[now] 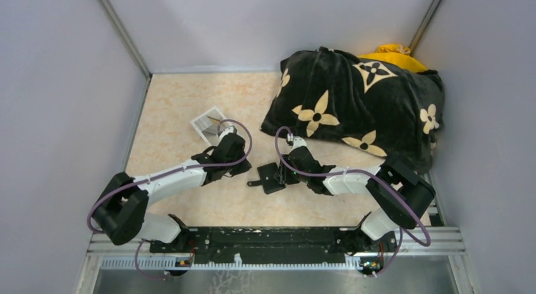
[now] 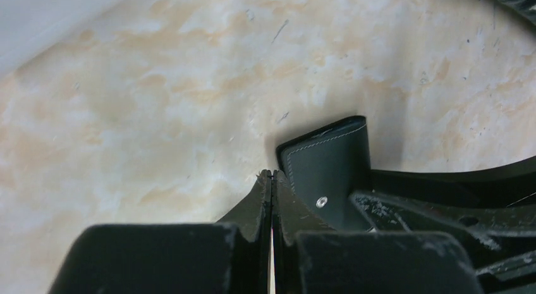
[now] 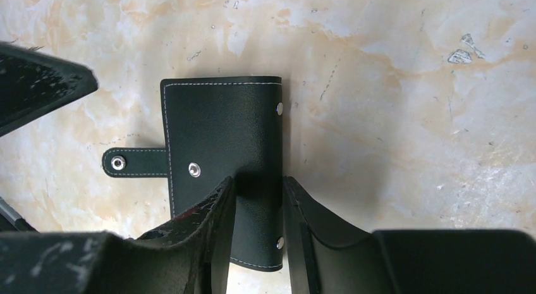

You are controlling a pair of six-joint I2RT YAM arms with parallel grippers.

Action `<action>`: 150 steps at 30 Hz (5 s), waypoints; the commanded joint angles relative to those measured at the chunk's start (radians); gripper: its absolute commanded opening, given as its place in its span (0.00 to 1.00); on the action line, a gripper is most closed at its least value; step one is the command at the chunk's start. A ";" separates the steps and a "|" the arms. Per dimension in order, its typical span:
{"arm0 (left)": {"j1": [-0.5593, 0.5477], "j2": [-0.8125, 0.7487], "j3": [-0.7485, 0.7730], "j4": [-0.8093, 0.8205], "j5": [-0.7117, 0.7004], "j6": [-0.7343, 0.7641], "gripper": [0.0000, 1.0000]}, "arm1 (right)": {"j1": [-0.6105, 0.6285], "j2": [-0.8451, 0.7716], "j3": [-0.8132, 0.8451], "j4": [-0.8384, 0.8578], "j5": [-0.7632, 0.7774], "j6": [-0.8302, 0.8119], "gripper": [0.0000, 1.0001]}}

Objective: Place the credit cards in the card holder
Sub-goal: Close the card holder at the center of the board.

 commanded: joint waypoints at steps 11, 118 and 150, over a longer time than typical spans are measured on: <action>0.017 0.216 0.180 0.250 0.220 0.186 0.00 | 0.000 0.070 0.010 -0.165 -0.021 -0.037 0.33; -0.078 0.271 -0.054 0.026 0.169 -0.023 0.00 | -0.048 0.098 0.223 -0.099 0.065 -0.089 0.00; -0.146 0.342 -0.009 0.005 0.155 -0.086 0.00 | -0.101 0.278 0.471 -0.184 0.031 -0.223 0.03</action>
